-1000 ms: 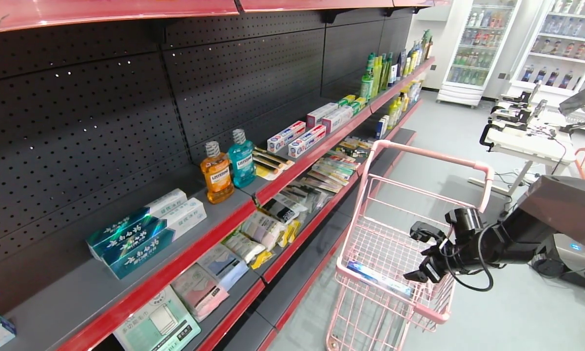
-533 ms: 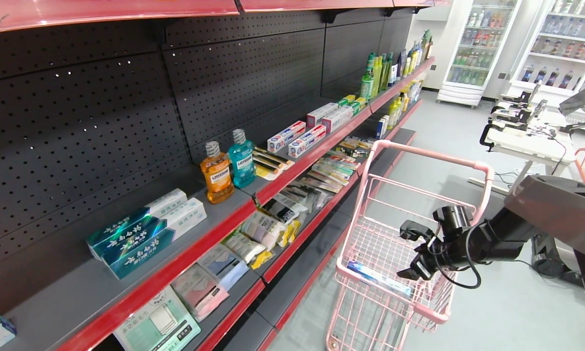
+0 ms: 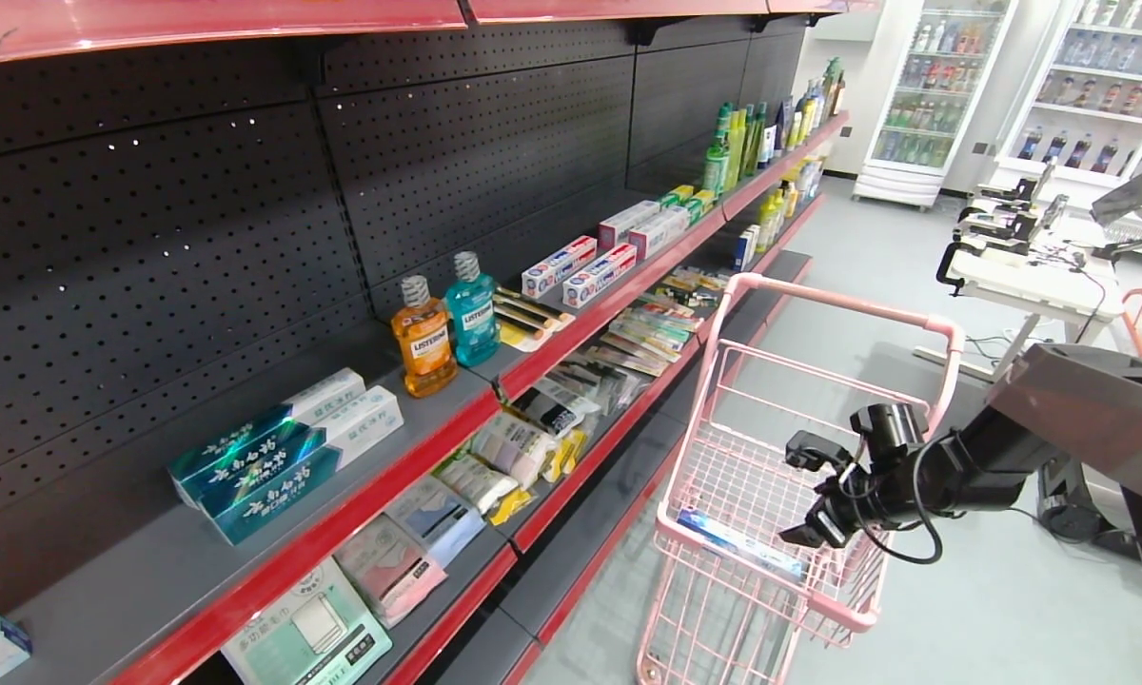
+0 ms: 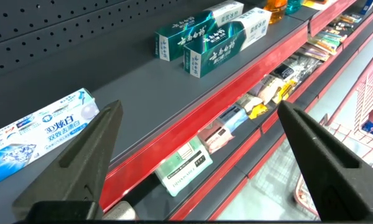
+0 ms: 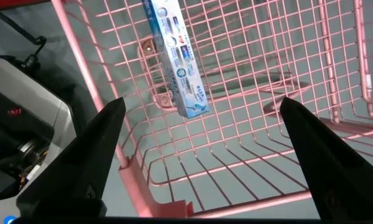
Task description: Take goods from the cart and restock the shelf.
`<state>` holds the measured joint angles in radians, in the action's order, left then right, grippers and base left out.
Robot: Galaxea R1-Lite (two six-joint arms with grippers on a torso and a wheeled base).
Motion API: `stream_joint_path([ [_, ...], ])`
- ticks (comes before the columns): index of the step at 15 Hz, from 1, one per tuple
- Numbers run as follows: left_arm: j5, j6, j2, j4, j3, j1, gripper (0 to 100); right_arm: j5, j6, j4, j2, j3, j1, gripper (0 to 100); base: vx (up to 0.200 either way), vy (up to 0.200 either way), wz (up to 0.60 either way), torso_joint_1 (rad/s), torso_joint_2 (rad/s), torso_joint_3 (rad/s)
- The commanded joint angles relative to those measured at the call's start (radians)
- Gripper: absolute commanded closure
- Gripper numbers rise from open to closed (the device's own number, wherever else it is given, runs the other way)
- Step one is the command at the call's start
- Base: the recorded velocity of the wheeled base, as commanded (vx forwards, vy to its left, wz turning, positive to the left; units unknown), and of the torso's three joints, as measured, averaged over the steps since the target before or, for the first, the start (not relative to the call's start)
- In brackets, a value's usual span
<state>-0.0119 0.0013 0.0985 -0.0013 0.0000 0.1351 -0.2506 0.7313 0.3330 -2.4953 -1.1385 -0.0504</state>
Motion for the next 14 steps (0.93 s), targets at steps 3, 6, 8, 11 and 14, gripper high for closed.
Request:
stream_joint_path([
  [3,0.0,0.0,0.0,0.0,0.0,0.0,0,-0.001,0.0,0.0,0.001,-0.006,0.0,0,0.0,0.0,0.0,-0.087,0.16,0.09],
  [6,0.0,0.0,0.0,0.0,0.0,0.0,0,-0.001,0.0,0.0,0.001,-0.006,0.003,0,0.0,0.0,0.0,-0.1,0.22,0.118],
  [8,0.0,-0.001,0.0,0.0,0.0,0.0,0,0.001,0.0,0.0,0.001,-0.009,0.003,0,0.0,0.0,0.0,-0.122,0.26,0.139],
  [11,0.0,-0.001,0.001,0.0,0.0,-0.002,0,0.001,0.0,0.0,0.0,-0.009,0.003,0,0.0,0.0,0.0,-0.142,0.31,0.165],
  [14,0.0,-0.001,0.001,0.0,0.0,0.0,0,0.001,0.0,0.0,-0.002,-0.01,0.003,0,0.0,0.0,0.0,-0.154,0.33,0.183],
])
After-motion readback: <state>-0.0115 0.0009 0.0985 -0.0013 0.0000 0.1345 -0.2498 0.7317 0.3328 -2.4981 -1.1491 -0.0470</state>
